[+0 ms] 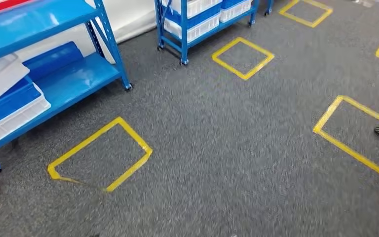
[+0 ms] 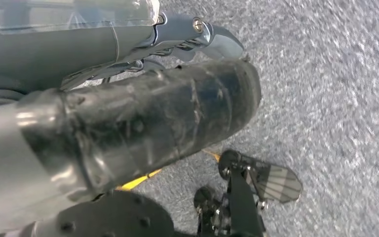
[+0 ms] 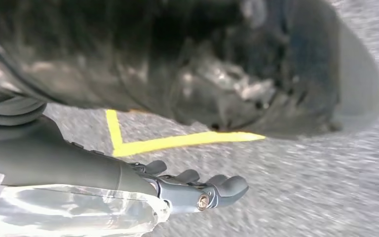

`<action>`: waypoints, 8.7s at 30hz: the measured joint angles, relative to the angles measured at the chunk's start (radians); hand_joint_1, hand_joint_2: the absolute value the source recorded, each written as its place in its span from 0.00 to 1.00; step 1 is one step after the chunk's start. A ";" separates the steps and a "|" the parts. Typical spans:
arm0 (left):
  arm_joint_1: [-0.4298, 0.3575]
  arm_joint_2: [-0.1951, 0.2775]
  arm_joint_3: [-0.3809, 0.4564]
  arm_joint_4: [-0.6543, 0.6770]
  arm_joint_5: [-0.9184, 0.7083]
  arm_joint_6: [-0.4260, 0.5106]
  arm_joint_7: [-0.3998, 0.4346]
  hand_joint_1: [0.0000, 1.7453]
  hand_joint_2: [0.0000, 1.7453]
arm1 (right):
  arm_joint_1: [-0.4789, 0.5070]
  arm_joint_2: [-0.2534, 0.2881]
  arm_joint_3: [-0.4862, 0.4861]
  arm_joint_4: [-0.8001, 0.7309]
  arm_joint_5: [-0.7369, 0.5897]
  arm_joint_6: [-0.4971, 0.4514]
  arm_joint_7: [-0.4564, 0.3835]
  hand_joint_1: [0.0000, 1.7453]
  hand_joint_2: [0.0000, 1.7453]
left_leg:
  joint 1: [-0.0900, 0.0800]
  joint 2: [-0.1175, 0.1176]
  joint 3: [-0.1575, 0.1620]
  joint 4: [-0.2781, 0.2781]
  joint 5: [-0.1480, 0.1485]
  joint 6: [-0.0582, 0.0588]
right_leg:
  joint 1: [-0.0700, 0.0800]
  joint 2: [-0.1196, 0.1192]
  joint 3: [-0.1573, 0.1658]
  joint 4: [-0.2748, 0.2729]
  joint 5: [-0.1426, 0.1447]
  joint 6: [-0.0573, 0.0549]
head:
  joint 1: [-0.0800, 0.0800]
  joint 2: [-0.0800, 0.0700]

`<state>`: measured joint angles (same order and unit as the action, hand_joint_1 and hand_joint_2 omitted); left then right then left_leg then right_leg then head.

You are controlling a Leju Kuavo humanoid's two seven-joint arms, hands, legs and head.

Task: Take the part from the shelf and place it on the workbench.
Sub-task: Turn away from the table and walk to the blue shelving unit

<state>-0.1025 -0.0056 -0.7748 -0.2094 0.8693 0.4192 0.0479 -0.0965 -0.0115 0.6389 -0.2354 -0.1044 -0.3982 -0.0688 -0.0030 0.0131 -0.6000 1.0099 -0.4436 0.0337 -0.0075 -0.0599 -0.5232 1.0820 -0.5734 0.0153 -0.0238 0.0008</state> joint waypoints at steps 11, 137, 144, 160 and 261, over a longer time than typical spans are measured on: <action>-0.004 0.002 0.000 0.000 0.002 0.002 0.004 0.00 0.00 | 0.008 0.000 0.018 0.000 0.009 -0.005 0.006 0.00 0.00 | 0.005 -0.146 -0.005 0.021 -0.014 -0.018 | -0.009 0.138 -0.065 -0.022 0.088 -0.013 | 0.004 0.000; 0.002 0.021 -0.005 0.002 0.046 0.003 0.005 0.00 0.00 | 0.009 0.027 0.045 0.000 -0.046 0.054 0.028 0.00 0.00 | 0.002 -0.022 0.123 0.003 -0.096 -0.027 | 0.003 0.058 -0.079 -0.038 0.123 -0.038 | 0.002 0.000; 0.004 0.021 -0.005 0.002 0.048 0.005 0.002 0.00 0.00 | 0.011 0.027 0.045 0.000 -0.050 0.054 0.027 0.00 0.00 | 0.012 -0.018 -0.090 0.255 -0.171 -0.051 | -0.002 0.061 -0.003 -0.051 0.070 -0.053 | -0.006 0.000; 0.007 0.022 -0.005 0.005 0.053 0.011 -0.001 0.00 0.00 | 0.008 0.027 0.046 -0.001 -0.070 0.046 0.031 0.00 0.00 | 0.003 -0.029 0.073 0.011 -0.065 0.013 | -0.002 0.064 -0.151 0.202 -0.094 0.002 | -0.001 0.000; 0.077 0.011 0.247 -0.086 -0.390 -0.184 -0.006 0.00 0.00 | 0.157 0.011 -0.157 -0.024 -0.033 0.188 0.085 0.00 0.00 | 0.012 -0.025 0.033 0.009 -0.034 -0.032 | -0.008 0.064 -0.036 -0.038 0.088 -0.010 | 0.002 0.000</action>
<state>-0.0260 0.0054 -0.5274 -0.2952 0.4790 0.2356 0.0422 0.0604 -0.0008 0.4822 -0.2596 -0.1371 -0.2101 0.0165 0.0095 -0.0119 -0.5670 1.0190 -0.4778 0.0021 -0.0159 0.0036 -0.5595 1.0441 -0.4854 0.0054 -0.0220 0.0008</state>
